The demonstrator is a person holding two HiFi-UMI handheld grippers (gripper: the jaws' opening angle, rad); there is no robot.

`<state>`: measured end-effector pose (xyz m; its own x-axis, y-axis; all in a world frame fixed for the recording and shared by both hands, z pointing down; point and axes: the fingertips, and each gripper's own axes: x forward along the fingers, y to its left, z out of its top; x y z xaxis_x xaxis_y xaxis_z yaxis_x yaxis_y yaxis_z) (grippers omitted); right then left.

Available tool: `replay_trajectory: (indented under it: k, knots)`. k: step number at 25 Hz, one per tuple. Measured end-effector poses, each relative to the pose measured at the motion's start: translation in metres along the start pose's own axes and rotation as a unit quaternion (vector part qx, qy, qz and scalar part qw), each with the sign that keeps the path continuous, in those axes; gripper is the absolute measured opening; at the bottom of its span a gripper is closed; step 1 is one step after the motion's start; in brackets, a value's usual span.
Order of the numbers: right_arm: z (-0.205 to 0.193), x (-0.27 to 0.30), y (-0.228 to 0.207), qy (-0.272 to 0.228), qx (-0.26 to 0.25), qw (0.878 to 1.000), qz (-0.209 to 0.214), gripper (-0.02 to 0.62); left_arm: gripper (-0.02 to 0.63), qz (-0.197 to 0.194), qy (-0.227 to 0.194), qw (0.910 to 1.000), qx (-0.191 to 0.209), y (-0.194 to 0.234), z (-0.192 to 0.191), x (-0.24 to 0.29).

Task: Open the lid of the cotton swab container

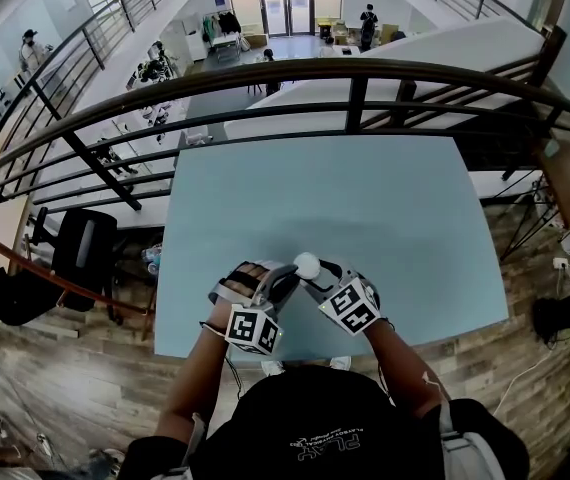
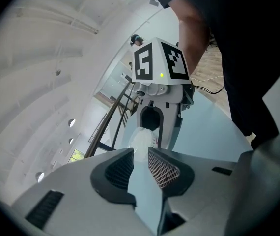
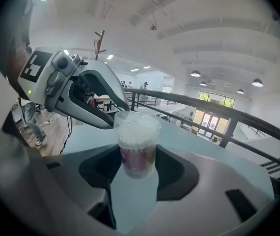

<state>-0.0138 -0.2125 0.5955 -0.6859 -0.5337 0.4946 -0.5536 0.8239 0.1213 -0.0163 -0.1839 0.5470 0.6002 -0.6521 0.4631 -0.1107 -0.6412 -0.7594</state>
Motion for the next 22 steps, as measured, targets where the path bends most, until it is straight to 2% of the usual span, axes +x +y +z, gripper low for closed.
replay_trajectory:
  k: [4, 6, 14, 22]
  knots:
    - [-0.002, 0.000, -0.002, 0.002, 0.010, 1.000, -0.001, 0.224, 0.094, 0.021, -0.004, 0.9997, -0.011, 0.011, 0.000, -0.004]
    - [-0.003, -0.001, -0.002, 0.003, 0.015, 1.000, 0.000, 0.224, 0.063, 0.032, -0.006, 0.9994, -0.012, 0.015, 0.000, -0.004]
    - [-0.002, -0.003, 0.000, 0.002, 0.022, 1.000, 0.001, 0.224, 0.063, 0.064, -0.012, 0.9975, -0.026, 0.032, 0.006, -0.002]
    - [0.000, -0.007, 0.008, -0.001, 0.016, 1.000, 0.010, 0.224, 0.063, 0.075, -0.014, 0.9967, -0.029, 0.043, 0.012, 0.004]
